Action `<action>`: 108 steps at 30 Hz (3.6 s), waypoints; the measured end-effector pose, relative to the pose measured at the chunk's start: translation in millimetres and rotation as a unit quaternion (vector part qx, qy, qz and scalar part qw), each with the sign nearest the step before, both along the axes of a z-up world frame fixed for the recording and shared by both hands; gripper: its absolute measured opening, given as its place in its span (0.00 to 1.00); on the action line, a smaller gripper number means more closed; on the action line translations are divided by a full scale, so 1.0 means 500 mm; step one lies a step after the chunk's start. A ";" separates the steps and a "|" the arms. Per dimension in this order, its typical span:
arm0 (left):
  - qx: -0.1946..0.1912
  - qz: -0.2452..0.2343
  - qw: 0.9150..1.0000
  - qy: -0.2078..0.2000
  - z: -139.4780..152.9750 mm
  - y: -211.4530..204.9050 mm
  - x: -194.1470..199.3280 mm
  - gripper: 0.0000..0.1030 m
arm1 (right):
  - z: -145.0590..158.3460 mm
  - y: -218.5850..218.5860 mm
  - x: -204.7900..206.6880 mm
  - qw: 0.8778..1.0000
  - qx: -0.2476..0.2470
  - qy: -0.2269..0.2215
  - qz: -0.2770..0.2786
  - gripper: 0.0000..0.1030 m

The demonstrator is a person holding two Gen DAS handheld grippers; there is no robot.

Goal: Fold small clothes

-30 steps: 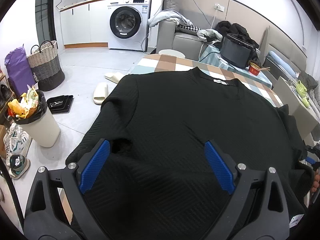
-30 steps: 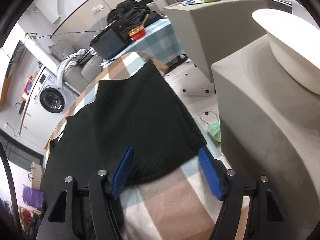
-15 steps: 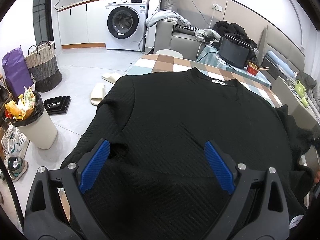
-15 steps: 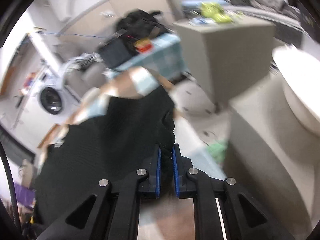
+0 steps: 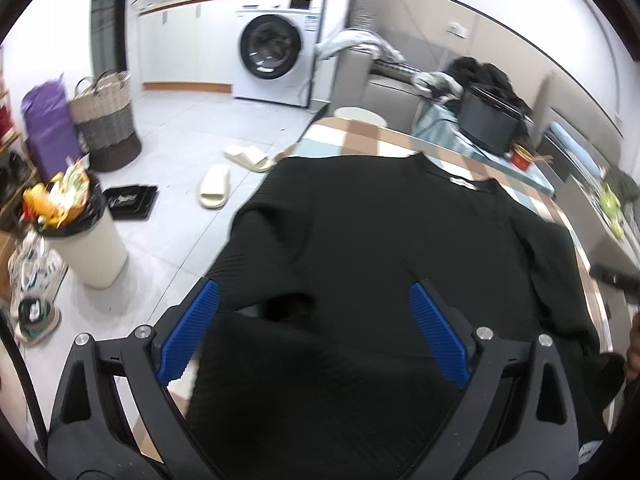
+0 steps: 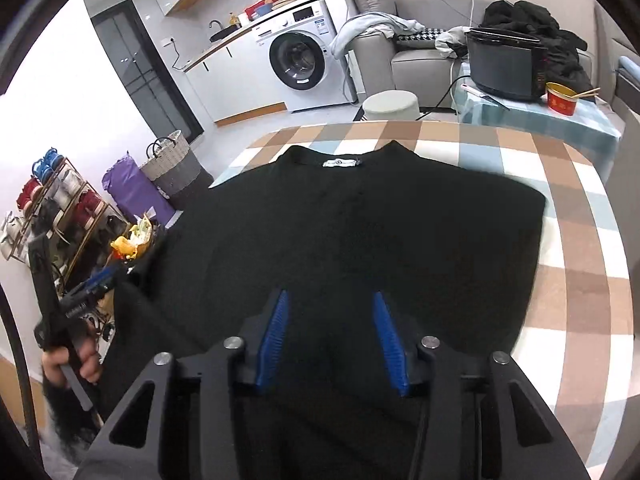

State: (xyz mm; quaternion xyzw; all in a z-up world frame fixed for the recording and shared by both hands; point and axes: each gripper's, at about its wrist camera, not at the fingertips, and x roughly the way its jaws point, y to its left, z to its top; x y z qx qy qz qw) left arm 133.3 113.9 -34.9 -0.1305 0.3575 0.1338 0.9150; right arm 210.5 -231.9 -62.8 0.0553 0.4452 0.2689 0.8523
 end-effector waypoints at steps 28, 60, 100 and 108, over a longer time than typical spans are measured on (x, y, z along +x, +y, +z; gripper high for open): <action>-0.384 0.118 0.915 0.034 -0.252 0.362 -0.051 0.21 | -0.048 -0.077 -0.021 0.990 -0.017 0.076 -0.119 0.44; -0.141 -0.051 0.988 0.027 0.026 0.062 0.133 0.66 | -0.052 -0.171 -0.094 0.982 0.029 0.070 -0.172 0.45; -0.058 -0.015 0.993 0.098 -0.072 0.099 0.184 0.73 | -0.093 -0.195 -0.041 0.978 -0.002 0.100 -0.185 0.50; -0.049 -0.051 0.990 0.123 -0.130 0.095 0.172 0.17 | -0.131 -0.150 0.005 0.983 -0.033 0.112 -0.143 0.38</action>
